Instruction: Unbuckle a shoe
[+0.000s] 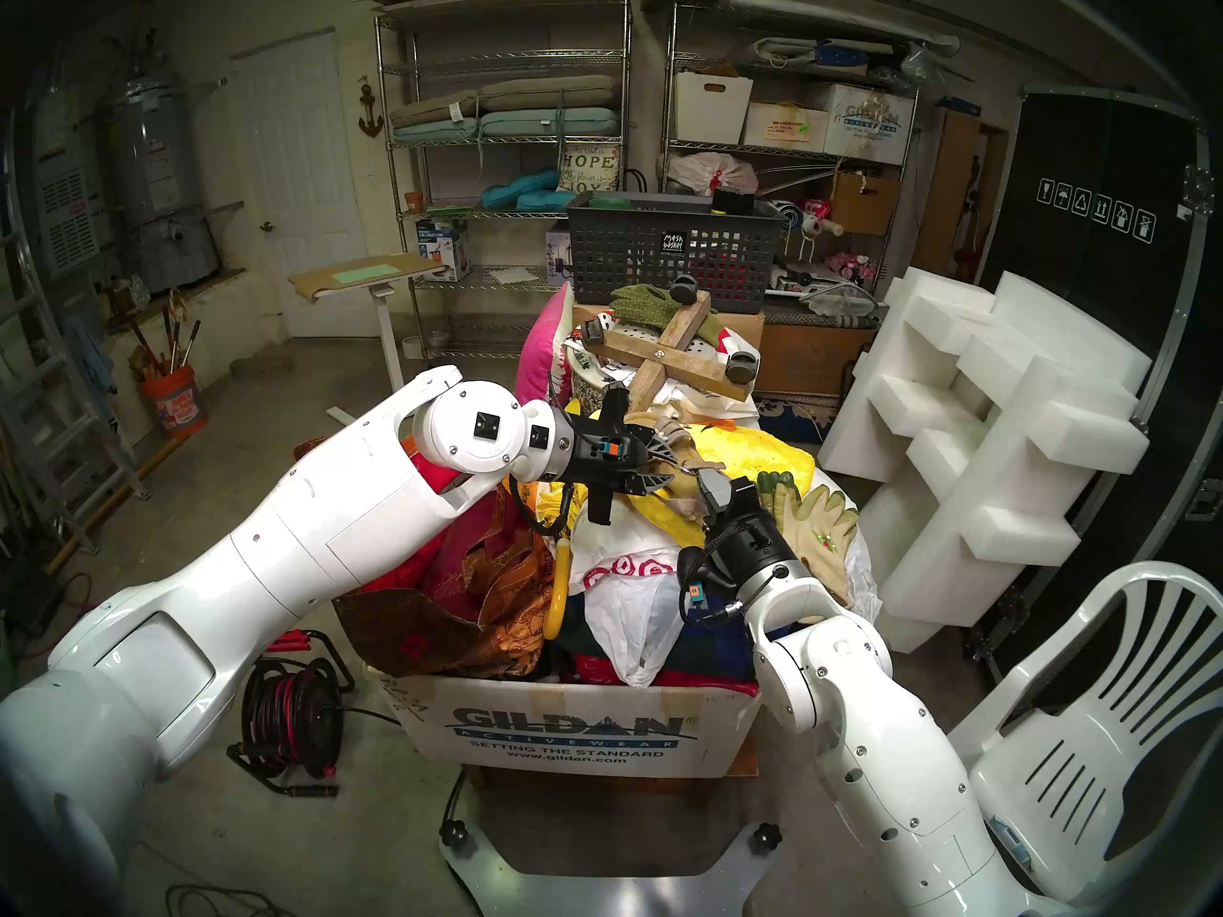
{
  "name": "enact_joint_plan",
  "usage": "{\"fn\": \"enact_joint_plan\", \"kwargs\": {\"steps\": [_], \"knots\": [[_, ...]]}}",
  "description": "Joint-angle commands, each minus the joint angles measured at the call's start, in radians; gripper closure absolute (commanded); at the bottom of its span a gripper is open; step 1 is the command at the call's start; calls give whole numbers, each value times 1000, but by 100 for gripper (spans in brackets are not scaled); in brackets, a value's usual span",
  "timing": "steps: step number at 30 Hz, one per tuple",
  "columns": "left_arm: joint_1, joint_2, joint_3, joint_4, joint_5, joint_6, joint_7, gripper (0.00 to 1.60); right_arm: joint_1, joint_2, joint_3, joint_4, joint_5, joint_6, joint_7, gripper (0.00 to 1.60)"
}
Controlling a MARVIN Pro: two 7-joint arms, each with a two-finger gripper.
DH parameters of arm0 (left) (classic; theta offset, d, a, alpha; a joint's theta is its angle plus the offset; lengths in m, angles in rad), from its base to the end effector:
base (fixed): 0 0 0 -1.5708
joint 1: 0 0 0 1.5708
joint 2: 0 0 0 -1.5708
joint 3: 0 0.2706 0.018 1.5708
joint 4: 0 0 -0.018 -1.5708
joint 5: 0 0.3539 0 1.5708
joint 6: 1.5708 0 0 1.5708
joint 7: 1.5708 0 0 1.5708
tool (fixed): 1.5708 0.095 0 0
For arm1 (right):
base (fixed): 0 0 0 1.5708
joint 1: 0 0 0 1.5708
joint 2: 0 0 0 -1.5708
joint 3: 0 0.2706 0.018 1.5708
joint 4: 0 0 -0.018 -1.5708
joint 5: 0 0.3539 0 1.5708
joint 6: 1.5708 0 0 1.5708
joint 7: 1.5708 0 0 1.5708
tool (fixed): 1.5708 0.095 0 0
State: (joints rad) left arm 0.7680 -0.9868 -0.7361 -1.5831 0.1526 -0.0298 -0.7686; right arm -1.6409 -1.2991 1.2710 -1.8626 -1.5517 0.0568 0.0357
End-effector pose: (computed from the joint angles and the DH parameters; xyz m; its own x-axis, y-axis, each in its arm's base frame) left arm 0.4935 -0.1484 -0.1330 -0.6622 -0.6036 0.4439 -0.6199 0.1086 -0.7771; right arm 0.4208 0.0807 -0.2208 -0.2633 0.9419 -0.2085 -0.1681 0.1680 0.9713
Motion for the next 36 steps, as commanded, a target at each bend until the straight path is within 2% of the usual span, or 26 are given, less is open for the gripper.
{"fn": "enact_joint_plan", "kwargs": {"steps": [1, 13, 17, 19, 20, 23, 24, 31, 33, 36], "knots": [[-16, -23, -10, 14, 18, -5, 35, 82, 1, -1, -6, -30, -1, -2, 4, 160], [-27, -59, -3, 56, 24, -37, 32, 85, -3, 1, -14, -33, -2, 1, 7, 160], [-28, -61, -3, 55, 22, -45, 26, 104, 0, 1, -17, -32, -2, 2, 7, 160], [-25, -60, -3, 53, 24, -48, 30, 124, 2, 0, -17, -30, -2, 3, 5, 160], [-24, -59, -3, 53, 25, -48, 32, 143, 2, 0, -18, -29, -2, 3, 5, 160], [-20, -55, -7, 48, 26, -50, 40, 149, 5, -2, -18, -27, -3, 7, 10, 160], [-19, -54, -7, 48, 26, -52, 41, 160, 6, -3, -18, -26, -4, 8, 10, 160], [-18, -52, -6, 50, 21, -60, 36, 160, 15, -19, -18, -23, 4, 18, 20, 160], [-18, -54, -1, 52, 21, -63, 32, 160, 20, -52, -13, -28, 20, 46, 35, 160], [-18, -57, 0, 51, 21, -62, 31, 160, 27, -62, -5, -30, 30, 58, 44, 160]]}}
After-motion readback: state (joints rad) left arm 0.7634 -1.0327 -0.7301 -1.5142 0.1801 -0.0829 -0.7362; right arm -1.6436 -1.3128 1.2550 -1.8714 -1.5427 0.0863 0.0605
